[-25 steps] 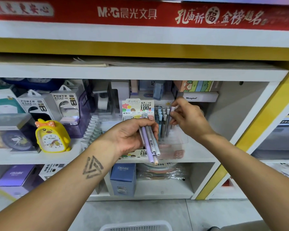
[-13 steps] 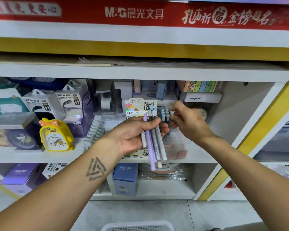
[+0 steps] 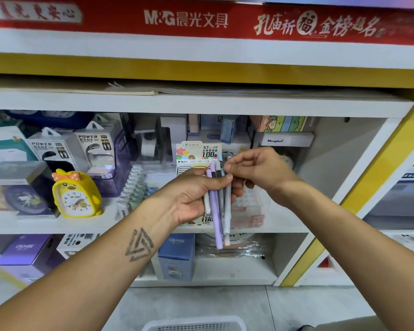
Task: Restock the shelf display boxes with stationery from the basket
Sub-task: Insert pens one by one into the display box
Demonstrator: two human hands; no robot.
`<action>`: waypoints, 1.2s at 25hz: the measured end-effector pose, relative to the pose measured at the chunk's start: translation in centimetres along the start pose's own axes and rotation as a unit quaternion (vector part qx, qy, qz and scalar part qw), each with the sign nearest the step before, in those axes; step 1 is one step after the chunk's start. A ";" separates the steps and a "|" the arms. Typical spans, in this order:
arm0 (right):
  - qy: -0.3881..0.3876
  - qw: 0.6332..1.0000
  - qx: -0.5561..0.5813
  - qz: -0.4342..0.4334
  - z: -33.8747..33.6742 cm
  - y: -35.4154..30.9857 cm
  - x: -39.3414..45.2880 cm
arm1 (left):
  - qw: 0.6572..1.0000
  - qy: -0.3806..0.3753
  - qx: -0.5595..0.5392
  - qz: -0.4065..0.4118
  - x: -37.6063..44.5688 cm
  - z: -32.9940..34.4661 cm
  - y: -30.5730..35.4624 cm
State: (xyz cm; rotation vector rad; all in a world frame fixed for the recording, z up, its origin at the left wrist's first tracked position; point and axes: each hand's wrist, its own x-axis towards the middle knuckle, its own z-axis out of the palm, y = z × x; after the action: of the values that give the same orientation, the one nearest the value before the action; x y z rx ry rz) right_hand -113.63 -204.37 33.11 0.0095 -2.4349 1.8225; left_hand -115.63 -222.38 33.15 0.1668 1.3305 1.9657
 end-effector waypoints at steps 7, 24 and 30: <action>0.225 0.971 0.069 -0.045 -3.4 -0.6 0.7 | 0.999 0.031 0.008 -0.033 0.2 -0.6 0.2; 0.168 0.874 -0.403 -0.214 -2.3 1.9 0.5 | 0.996 0.064 0.022 -0.054 0.7 -1.3 -0.1; 0.138 0.855 -0.447 -0.223 -2.3 1.4 0.2 | 0.997 0.060 0.012 -0.045 0.2 -1.3 0.2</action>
State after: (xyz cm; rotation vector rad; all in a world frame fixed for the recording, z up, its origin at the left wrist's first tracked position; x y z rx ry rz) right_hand -113.73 -201.76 32.47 0.2038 -2.5206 0.3848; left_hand -116.50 -223.22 32.65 0.0002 1.4145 1.9102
